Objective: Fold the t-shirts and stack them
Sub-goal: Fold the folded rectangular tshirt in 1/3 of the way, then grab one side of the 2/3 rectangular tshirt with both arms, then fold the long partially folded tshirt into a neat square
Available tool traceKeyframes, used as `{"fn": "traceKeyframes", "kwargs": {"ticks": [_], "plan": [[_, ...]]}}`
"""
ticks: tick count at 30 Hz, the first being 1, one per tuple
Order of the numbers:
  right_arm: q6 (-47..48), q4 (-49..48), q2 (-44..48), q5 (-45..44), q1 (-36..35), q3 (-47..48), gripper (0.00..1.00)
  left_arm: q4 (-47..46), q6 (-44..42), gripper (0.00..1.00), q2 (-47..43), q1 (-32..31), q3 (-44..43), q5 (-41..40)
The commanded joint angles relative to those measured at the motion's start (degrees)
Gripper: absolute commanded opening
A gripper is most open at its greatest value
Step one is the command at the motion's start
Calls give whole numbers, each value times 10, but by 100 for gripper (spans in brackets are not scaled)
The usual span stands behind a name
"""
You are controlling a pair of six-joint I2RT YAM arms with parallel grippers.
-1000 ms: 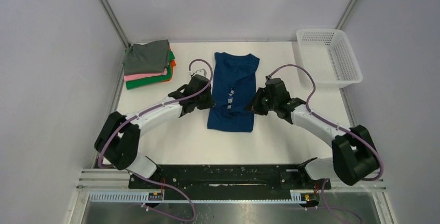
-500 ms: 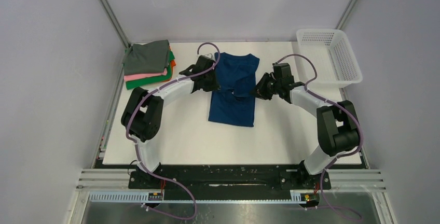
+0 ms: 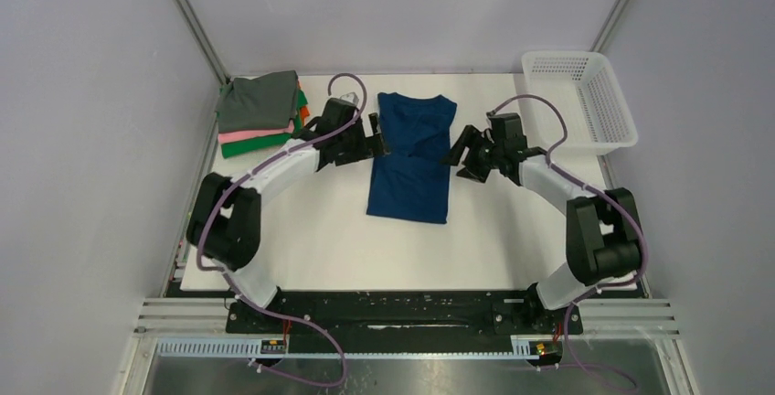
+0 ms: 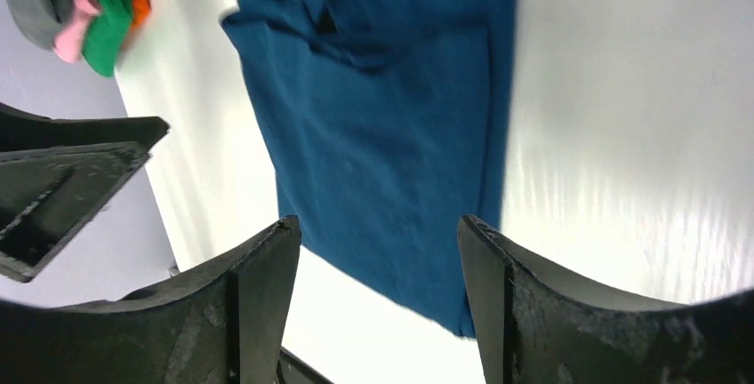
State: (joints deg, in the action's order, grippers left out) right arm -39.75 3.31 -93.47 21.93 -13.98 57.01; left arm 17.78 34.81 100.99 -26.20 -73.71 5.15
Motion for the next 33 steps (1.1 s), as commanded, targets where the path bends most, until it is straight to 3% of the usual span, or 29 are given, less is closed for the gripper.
{"fn": "traceKeyframes", "kwargs": {"ticks": [1,8,13,18,21,24,28,33], "plan": [[24,30,89,-14,-12,-100,73,-50,16,98,-100,-2,134,40],[-10,-2,127,-32,-75,-218,71,-101,54,90,-132,-6,267,72],[-23,-25,83,-28,-95,-221,62,-107,65,69,-94,-21,276,79],[-29,-53,52,-28,-97,-220,51,-107,70,35,-58,-42,269,72],[-31,-61,40,-29,-98,-220,44,-107,70,24,-41,-45,263,78],[-32,-70,28,-31,-98,-222,28,-102,69,1,-36,-50,262,78],[-29,-82,30,-15,-98,-235,0,-92,71,0,-65,-52,274,76],[-20,-45,127,-5,-118,-289,0,-71,79,0,-163,-71,318,81]]}}
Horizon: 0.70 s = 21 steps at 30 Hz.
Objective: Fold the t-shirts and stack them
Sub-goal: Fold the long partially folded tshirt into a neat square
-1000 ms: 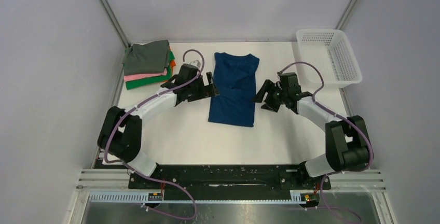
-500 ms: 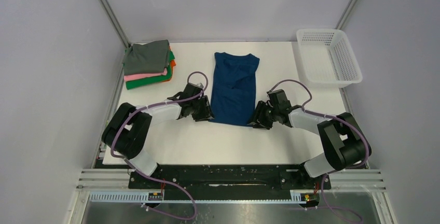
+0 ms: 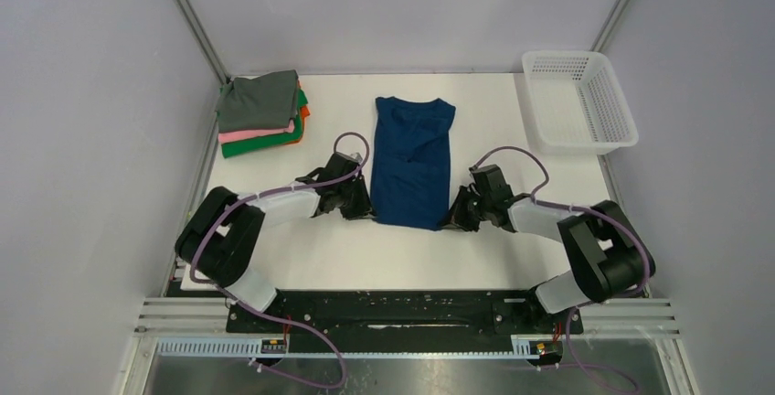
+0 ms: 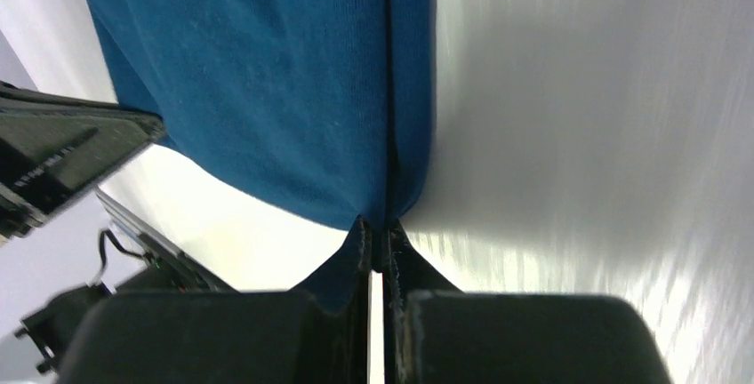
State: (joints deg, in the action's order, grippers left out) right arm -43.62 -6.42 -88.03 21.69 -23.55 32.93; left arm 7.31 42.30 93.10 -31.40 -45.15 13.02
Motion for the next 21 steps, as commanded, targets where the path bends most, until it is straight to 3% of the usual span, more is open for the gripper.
{"fn": "traceKeyframes", "kwargs": {"ticks": [1,6,8,11,16,21], "plan": [[17,71,106,1,-30,-63,0,41,7,0,-108,-27,44,4],[2,200,316,39,-79,-121,0,117,37,0,-294,-73,104,-10],[-2,258,402,46,-90,-125,0,144,50,0,-395,-92,113,-26],[-15,311,517,51,-91,-113,0,156,60,0,-477,-112,108,-34],[-20,298,596,16,-91,-70,0,172,46,0,-486,-113,52,-62],[10,285,511,-55,-90,-9,0,180,34,0,-419,-101,-19,-146]]}}
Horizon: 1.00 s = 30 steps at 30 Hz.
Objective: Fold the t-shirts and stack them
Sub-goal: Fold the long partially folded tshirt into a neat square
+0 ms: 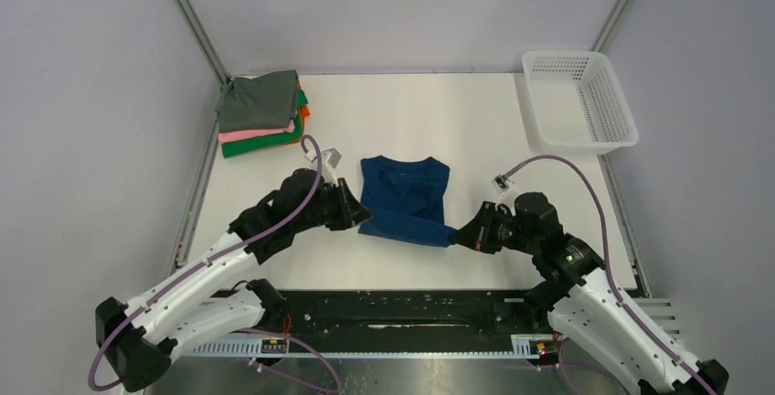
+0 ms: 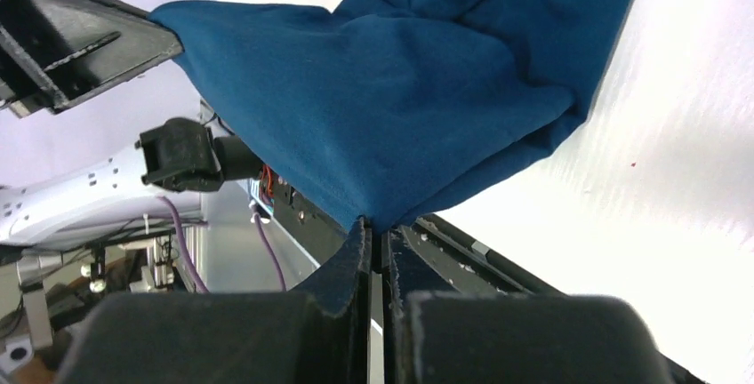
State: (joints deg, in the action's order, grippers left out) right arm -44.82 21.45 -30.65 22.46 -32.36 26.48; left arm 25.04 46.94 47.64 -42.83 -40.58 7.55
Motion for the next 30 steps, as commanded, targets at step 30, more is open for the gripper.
{"fn": "traceKeyframes", "kwargs": {"ticks": [30], "plan": [[63,-165,-755,4,217,444,11,-62,-84,8,675,220,-476,-44]]}}
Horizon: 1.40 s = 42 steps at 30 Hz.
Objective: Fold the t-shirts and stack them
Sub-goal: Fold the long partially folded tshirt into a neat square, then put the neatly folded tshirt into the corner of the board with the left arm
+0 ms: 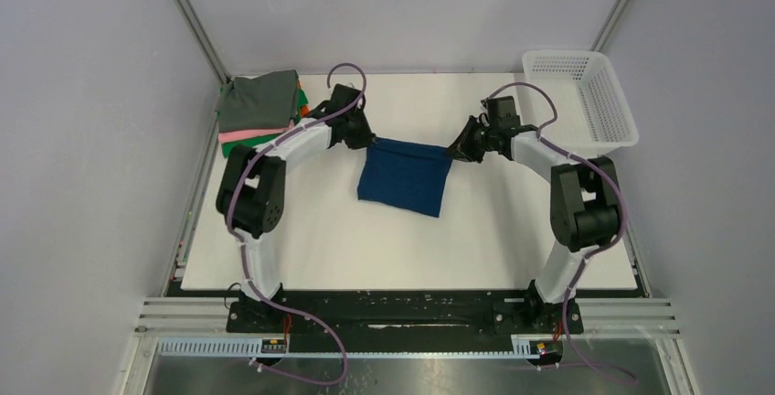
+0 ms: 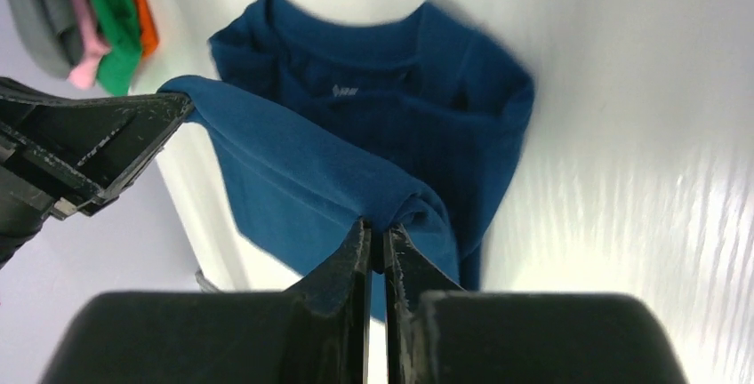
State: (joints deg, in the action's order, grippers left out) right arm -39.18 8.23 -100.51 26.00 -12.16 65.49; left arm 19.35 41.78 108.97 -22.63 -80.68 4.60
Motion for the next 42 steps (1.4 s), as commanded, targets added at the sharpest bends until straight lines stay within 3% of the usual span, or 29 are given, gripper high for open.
{"fn": "traceKeyframes", "kwargs": {"ticks": [1,2,4,6,8,17,22,26,28,29,31,32,34,42], "plan": [[13,-31,-83,-36,16,78,12,3,-37,11,82,21,-97,-17],[21,-15,-114,-29,19,123,15,16,-38,22,100,26,-119,-8],[42,35,-158,-12,19,189,35,29,-43,62,119,36,-158,25],[53,52,-158,-17,19,204,52,30,-51,94,112,37,-168,28],[63,49,-131,-27,18,183,96,30,-69,99,95,38,-163,40],[54,-11,45,-58,18,-25,99,24,-112,99,82,34,-58,126],[55,-18,121,-62,20,-105,99,71,-126,91,126,21,-84,133],[60,-8,175,-84,20,-141,99,114,-138,78,143,-19,-109,83],[65,-3,202,-94,19,-154,100,138,-140,63,157,-37,-126,57],[68,2,216,-100,20,-159,100,150,-142,48,167,-44,-135,48],[79,11,247,-111,21,-169,100,167,-147,9,189,-56,-151,39],[86,14,261,-115,21,-174,99,173,-149,0,197,-59,-159,31],[99,16,285,-126,22,-185,100,191,-156,0,206,-65,-177,-1],[119,18,338,-174,24,-206,99,255,-218,0,169,-62,-254,-274]]}}
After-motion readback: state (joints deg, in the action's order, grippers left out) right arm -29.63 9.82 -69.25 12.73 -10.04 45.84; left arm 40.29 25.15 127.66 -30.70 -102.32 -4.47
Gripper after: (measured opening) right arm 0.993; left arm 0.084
